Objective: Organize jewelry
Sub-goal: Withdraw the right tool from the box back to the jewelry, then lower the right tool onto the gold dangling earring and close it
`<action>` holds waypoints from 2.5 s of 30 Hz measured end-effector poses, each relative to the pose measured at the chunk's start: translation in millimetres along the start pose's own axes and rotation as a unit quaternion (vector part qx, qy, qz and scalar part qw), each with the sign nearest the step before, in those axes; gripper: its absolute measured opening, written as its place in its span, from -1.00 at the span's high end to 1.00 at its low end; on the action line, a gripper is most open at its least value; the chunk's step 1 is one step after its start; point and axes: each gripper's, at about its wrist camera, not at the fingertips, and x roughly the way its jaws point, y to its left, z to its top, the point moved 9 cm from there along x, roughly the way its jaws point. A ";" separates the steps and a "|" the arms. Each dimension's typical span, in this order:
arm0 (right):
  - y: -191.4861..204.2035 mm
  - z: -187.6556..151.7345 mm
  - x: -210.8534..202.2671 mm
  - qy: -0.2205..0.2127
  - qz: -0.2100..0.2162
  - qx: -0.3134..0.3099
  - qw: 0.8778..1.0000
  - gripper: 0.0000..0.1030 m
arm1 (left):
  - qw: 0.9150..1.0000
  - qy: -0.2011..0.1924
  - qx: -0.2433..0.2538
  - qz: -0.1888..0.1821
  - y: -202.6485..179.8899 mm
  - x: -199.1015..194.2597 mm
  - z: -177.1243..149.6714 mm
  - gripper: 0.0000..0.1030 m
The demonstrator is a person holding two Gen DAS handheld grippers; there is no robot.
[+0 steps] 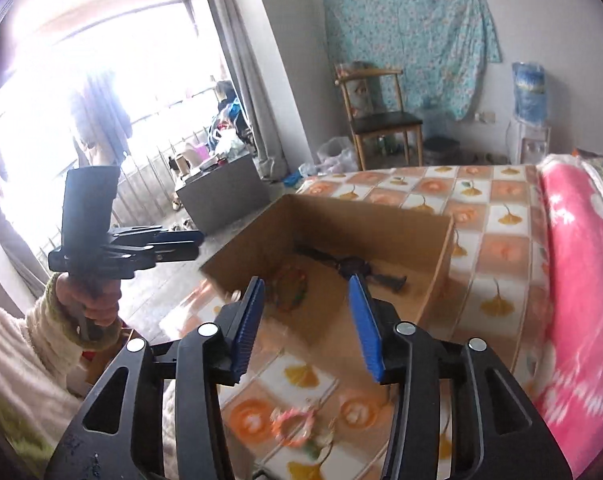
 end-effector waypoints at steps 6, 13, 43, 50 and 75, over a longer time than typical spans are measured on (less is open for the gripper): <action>-11.3 -79.7 9.0 0.051 -0.050 0.059 0.996 0.15 | 1.000 0.008 -0.015 0.016 -15.5 15.5 -79.4 0.13; -15.7 -150.0 38.9 0.132 -0.068 0.127 0.981 0.30 | 0.997 0.077 -0.006 -0.001 -42.5 71.4 -145.3 0.13; -33.0 -172.3 77.1 0.157 -0.094 0.125 0.975 0.53 | 0.977 0.118 0.179 0.012 -78.5 122.4 -163.9 0.65; -36.9 -173.0 76.2 0.154 -0.091 0.133 0.975 0.53 | 0.977 0.121 0.173 0.005 -76.2 124.1 -162.0 0.74; -18.4 -169.4 87.3 0.158 -0.142 0.066 0.975 0.54 | 0.981 0.125 0.149 0.025 -59.3 121.4 -158.0 0.90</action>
